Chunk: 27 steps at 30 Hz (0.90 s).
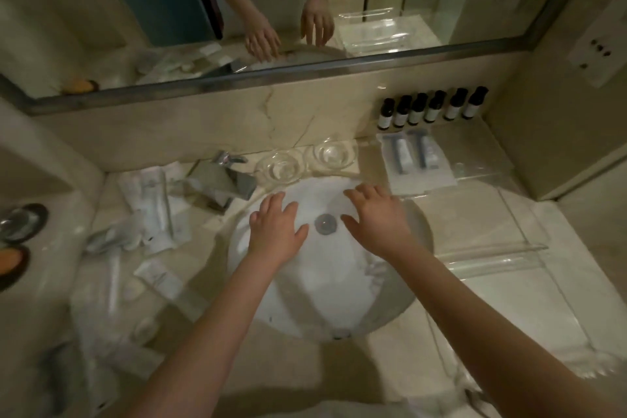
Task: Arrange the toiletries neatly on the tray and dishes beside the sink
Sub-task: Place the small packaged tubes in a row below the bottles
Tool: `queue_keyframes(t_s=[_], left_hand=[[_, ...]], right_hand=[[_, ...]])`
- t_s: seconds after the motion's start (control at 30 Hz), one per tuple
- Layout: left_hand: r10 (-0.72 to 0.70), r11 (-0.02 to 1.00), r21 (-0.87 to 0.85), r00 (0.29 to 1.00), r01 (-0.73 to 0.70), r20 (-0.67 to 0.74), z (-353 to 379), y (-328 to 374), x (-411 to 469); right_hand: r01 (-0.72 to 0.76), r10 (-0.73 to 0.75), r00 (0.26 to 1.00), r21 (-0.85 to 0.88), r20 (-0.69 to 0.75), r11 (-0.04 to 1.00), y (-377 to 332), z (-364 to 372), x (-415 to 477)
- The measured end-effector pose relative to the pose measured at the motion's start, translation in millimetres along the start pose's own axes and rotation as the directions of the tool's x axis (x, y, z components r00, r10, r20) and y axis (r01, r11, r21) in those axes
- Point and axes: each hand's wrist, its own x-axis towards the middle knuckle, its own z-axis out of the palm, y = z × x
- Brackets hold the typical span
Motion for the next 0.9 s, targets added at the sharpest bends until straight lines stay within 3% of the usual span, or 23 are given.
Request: queue_keyframes(t_s=[0.27, 0.53, 0.77, 0.9], left_hand=[[-0.206, 0.975, -0.078, 0.978, 0.206, 0.006, -4, -133, -58], [-0.446, 0.889, -0.065, 0.89, 0.452, 0.094, -20, -256, -85], [-0.539, 0.825, -0.15, 0.838, 0.545, 0.082, -13, -326, -126], [-0.563, 0.774, -0.268, 0.817, 0.574, 0.124, -4, -344, -139]], right_hand=[[0.25, -0.263, 0.948, 0.092, 0.177, 0.964, -128, 44, 7], [0.386, -0.402, 0.844, 0.119, 0.355, 0.915, -245, 83, 52], [0.571, -0.534, 0.782, -0.024, 0.322, 0.821, -351, 112, 105], [0.606, -0.548, 0.769, -0.106, 0.329, 0.788, -393, 139, 123]])
